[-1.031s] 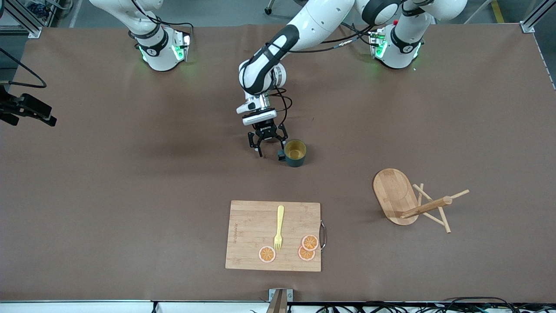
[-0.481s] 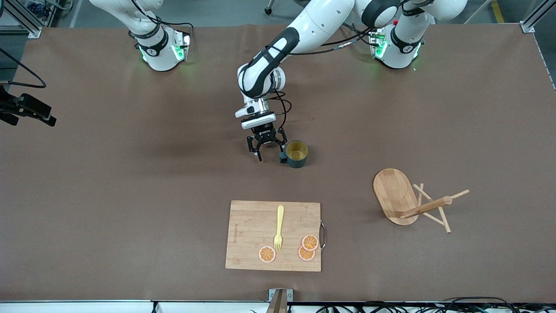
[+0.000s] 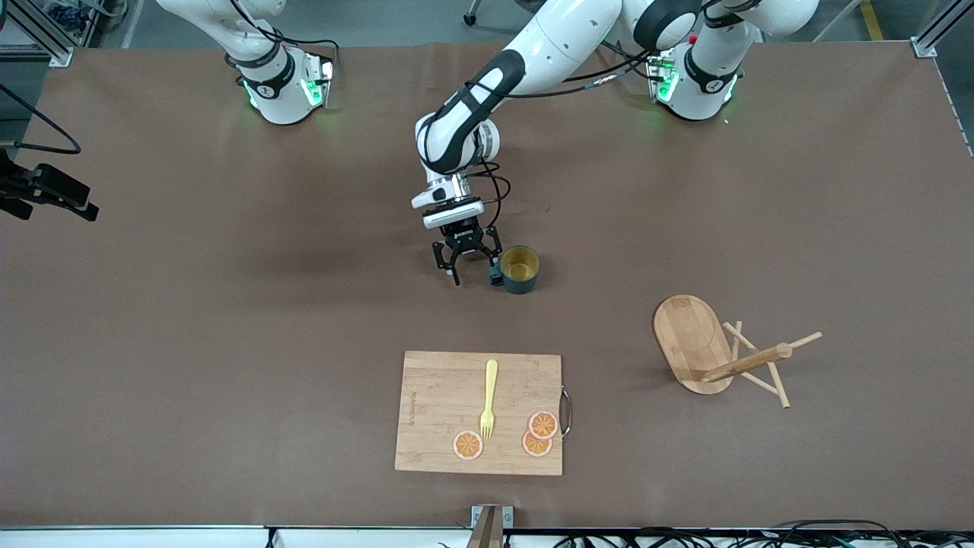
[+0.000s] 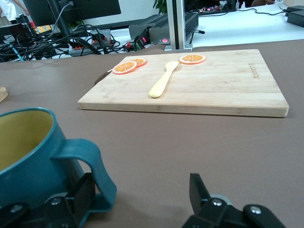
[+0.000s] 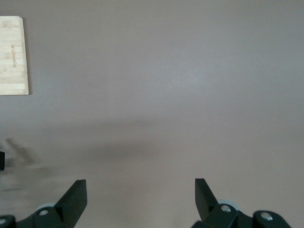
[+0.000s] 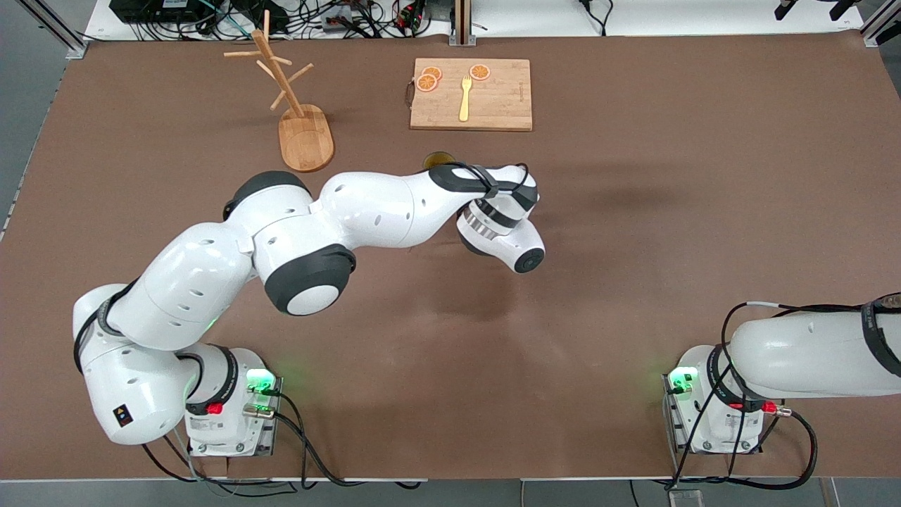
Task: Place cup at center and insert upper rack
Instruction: 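Close the left gripper on the teal mug handle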
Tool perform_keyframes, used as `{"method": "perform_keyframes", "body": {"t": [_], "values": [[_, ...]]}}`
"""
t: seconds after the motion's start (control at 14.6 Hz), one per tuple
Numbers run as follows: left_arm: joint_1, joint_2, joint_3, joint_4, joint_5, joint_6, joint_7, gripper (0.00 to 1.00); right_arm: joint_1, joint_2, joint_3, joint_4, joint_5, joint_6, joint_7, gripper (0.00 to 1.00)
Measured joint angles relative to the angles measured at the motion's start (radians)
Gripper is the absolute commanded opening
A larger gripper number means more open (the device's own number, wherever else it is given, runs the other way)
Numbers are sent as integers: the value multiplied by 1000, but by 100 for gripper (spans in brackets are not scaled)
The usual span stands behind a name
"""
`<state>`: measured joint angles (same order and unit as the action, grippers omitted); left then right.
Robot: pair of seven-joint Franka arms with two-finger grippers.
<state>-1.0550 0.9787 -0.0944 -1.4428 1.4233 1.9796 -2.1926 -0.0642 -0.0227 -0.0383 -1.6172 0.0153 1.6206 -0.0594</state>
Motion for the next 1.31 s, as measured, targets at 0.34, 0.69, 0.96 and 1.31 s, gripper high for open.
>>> {"method": "perform_keyframes", "body": {"t": [0.34,0.69,0.96,1.31], "values": [[15,16,0,13,0,0,0,80,0,0,0,0,0,0,0,100],[21,19,0,21,0,1,-5,56,0,0,0,0,0,0,0,100],[22,19,0,21,0,3,-15,34,0,0,0,0,0,0,0,100],[30,19,0,28,-12,6,-49,2,0,0,0,0,0,-1,0,100]]}}
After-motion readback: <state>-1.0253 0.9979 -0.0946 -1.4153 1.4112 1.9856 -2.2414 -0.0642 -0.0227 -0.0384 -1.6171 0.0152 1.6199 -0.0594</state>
